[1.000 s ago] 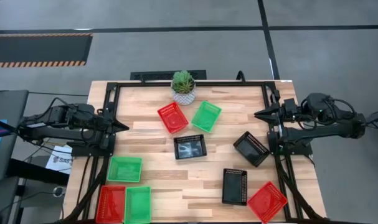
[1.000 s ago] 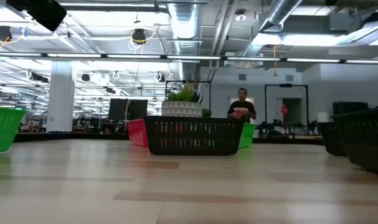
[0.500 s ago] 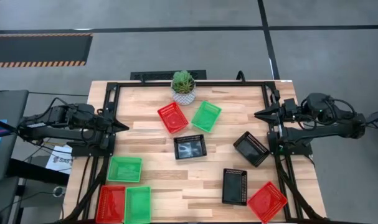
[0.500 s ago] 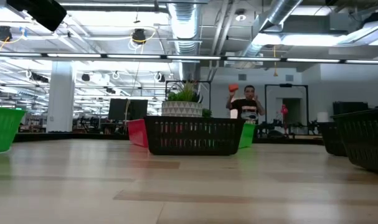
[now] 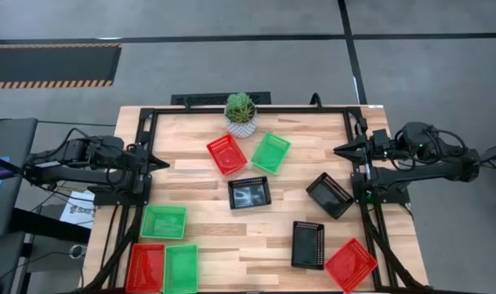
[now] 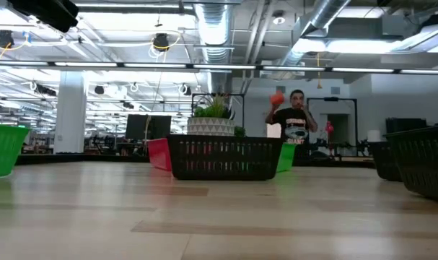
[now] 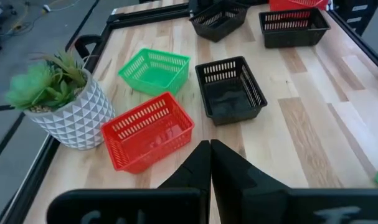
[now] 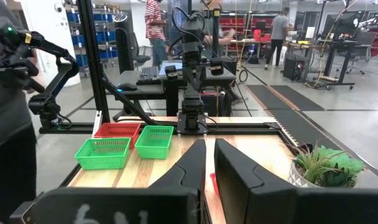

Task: Stack baskets by color
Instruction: Stack the right red bin on the top left red bin

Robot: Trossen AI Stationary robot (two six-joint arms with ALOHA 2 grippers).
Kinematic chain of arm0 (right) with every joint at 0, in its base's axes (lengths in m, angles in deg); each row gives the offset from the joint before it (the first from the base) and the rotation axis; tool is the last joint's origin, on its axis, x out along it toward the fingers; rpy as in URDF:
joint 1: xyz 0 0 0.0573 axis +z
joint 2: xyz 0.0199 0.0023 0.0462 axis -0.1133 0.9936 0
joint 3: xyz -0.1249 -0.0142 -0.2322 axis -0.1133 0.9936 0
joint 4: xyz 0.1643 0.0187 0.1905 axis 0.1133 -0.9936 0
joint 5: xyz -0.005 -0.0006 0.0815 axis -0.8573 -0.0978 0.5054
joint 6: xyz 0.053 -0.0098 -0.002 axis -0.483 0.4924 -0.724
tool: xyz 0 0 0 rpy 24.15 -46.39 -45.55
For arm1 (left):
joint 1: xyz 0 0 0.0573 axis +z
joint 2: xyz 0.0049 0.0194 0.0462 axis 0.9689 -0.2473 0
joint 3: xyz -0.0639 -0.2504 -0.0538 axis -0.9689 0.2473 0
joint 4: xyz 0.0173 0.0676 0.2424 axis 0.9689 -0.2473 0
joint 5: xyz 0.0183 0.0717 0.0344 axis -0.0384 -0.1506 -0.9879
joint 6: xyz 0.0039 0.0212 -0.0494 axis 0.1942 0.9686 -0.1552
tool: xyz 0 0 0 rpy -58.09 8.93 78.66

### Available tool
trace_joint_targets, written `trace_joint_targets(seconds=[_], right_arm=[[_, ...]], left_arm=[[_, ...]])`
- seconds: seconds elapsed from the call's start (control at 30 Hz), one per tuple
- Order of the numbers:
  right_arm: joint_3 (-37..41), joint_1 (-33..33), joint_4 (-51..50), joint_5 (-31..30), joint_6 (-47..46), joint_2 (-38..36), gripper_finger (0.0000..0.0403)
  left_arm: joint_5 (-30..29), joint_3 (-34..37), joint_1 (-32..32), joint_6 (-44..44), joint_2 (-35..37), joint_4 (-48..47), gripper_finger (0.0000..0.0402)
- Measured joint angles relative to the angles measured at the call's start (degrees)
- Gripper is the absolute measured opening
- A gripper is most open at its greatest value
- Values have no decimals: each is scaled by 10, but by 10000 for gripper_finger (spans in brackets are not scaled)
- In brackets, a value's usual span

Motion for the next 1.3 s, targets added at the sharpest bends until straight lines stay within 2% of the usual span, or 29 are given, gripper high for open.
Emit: trace_joint_targets(seconds=[0.6,0.8,0.9,1.07,1.2,1.3], right_arm=[[0,0,0,0,0,0,60],[0,0,0,0,0,0,60],[0,0,0,0,0,0,60],[0,0,13,0,0,0,60],[0,0,8,0,-2,0,60],[0,0,19,0,-39,2,60]], left_arm=[[-13,0,0,-5,0,3,0],[-38,0,0,-94,0,0,0],[-39,0,0,-110,0,0,0],[-41,0,0,-97,0,0,0],[-59,0,0,-44,0,1,0],[-63,0,0,-42,0,2,0]])
